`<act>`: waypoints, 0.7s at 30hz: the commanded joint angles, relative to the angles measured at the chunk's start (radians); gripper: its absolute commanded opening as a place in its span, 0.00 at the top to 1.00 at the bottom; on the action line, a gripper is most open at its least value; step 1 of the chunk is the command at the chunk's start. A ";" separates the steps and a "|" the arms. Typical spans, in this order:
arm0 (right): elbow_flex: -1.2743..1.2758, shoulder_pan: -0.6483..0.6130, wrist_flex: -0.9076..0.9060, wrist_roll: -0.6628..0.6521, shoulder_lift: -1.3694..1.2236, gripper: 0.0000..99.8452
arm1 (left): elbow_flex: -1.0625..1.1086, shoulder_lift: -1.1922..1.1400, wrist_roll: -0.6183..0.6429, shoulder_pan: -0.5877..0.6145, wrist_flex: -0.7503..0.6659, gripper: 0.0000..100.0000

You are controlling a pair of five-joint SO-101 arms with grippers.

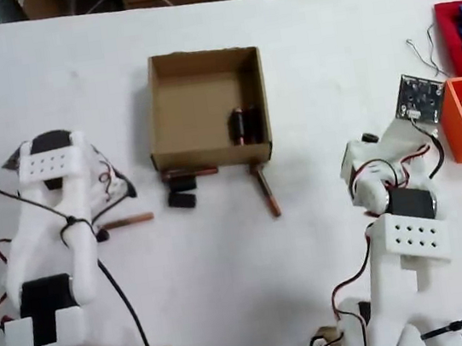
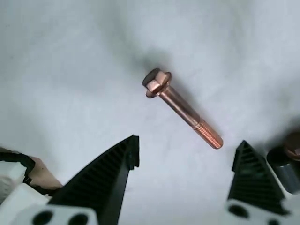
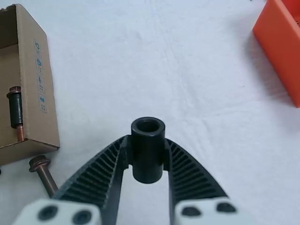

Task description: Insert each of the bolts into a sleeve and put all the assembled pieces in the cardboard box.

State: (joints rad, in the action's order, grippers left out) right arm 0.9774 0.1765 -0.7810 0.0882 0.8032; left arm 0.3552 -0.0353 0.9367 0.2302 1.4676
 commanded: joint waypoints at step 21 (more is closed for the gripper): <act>-0.011 0.010 0.015 -0.002 0.036 0.98 | -0.008 -0.272 0.143 0.087 -0.284 0.83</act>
State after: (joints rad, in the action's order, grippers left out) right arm 0.9774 0.1765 -0.7810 0.0882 0.8032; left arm 0.3982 -0.2700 1.0472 0.2547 1.2528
